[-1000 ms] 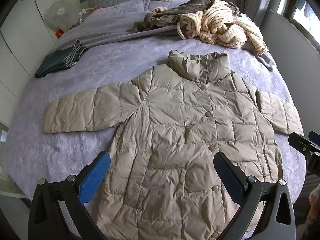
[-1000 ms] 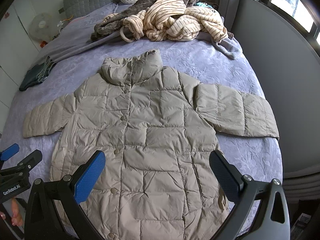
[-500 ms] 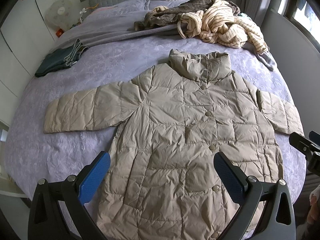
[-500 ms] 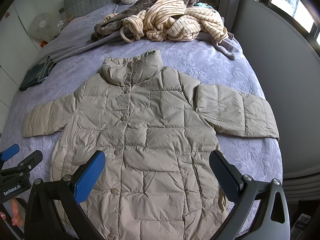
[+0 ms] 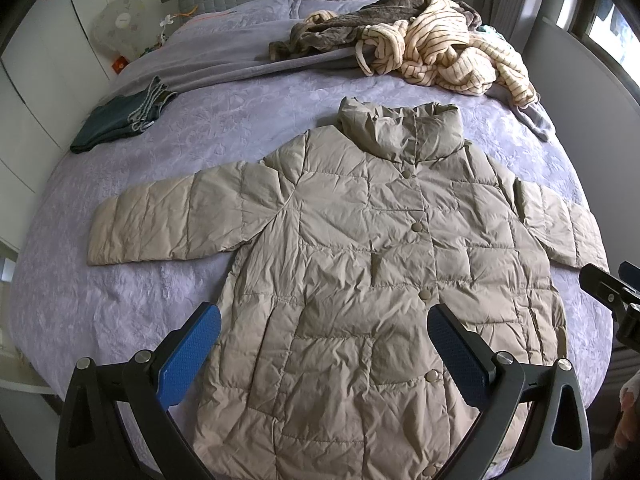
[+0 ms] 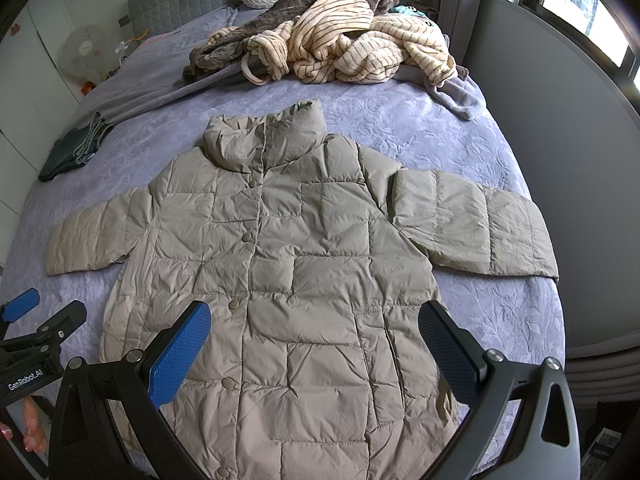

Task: Fold large clothes

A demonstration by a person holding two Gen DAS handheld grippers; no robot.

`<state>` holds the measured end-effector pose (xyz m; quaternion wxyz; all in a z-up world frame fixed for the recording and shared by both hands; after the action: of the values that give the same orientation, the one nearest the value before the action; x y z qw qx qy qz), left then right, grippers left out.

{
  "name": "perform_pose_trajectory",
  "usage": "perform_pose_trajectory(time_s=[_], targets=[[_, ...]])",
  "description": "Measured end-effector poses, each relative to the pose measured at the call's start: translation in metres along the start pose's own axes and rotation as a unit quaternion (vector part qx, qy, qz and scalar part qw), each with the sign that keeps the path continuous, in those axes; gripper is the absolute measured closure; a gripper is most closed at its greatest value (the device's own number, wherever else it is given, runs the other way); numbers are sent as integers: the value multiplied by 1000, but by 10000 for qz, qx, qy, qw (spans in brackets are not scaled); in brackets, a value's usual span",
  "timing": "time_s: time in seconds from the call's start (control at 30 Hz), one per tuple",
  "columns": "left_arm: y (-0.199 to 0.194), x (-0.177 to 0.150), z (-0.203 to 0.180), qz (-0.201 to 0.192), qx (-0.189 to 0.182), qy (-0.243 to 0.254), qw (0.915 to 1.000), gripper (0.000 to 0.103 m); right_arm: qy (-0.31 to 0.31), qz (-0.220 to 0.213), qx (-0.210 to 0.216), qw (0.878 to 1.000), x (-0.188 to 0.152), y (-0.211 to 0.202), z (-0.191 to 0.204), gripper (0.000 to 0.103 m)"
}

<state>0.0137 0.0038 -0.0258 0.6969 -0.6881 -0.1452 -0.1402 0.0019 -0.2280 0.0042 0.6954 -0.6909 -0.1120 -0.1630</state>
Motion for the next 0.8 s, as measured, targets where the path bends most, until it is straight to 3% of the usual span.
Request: perform_pose_trajectory(time_s=[0.8], targets=[[0, 1, 0, 12, 8, 8, 10000, 0, -5, -18, -2, 10000, 2, -1, 4, 0]])
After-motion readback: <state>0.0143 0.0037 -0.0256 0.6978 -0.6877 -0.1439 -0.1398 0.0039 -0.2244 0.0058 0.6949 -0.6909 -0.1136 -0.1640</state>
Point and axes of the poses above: each gripper's, at about its wrist camera, not at the fingertips, and y roughly the way its jaws point, z to its left, x to its top, the point moved 3 cm from there along y, roughly the way its jaws point, and after that the axes turned 1 degree about z, right-handed, at the moved point
